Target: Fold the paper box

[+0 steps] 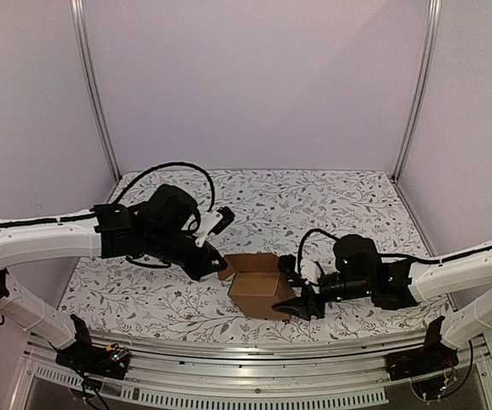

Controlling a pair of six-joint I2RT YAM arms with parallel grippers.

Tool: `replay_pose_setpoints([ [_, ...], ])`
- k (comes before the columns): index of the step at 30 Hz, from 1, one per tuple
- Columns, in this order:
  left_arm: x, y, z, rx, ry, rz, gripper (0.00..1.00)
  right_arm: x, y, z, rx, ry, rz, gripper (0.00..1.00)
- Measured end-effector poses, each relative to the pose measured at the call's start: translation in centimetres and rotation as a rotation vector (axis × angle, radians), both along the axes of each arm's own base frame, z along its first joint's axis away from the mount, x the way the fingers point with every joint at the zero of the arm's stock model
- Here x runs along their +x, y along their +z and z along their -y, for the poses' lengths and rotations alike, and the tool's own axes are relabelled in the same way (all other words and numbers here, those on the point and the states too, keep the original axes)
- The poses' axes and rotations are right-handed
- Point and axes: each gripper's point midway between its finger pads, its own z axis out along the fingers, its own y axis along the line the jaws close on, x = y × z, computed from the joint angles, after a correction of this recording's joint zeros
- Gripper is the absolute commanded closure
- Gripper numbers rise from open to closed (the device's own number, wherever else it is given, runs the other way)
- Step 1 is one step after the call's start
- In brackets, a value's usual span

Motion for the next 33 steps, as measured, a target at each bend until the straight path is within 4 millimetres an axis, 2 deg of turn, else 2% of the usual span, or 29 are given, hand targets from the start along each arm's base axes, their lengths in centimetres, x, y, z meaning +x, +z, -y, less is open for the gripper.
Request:
replay_pose_setpoints([
  [8, 0.6, 0.0, 0.8, -0.013, 0.054, -0.050, 1.00, 1.1, -0.7, 0.2, 0.020, -0.063, 0.049, 0.64],
  [21, 2.0, -1.9, 1.2, 0.000, 0.190, -0.121, 1.00, 2.8, -3.8, -0.5, 0.038, -0.176, 0.138, 0.64],
  [33, 3.3, -2.2, 1.6, 0.007, 0.230, -0.078, 1.00, 4.0, -4.3, -0.7, 0.088, -0.257, 0.169, 0.64],
])
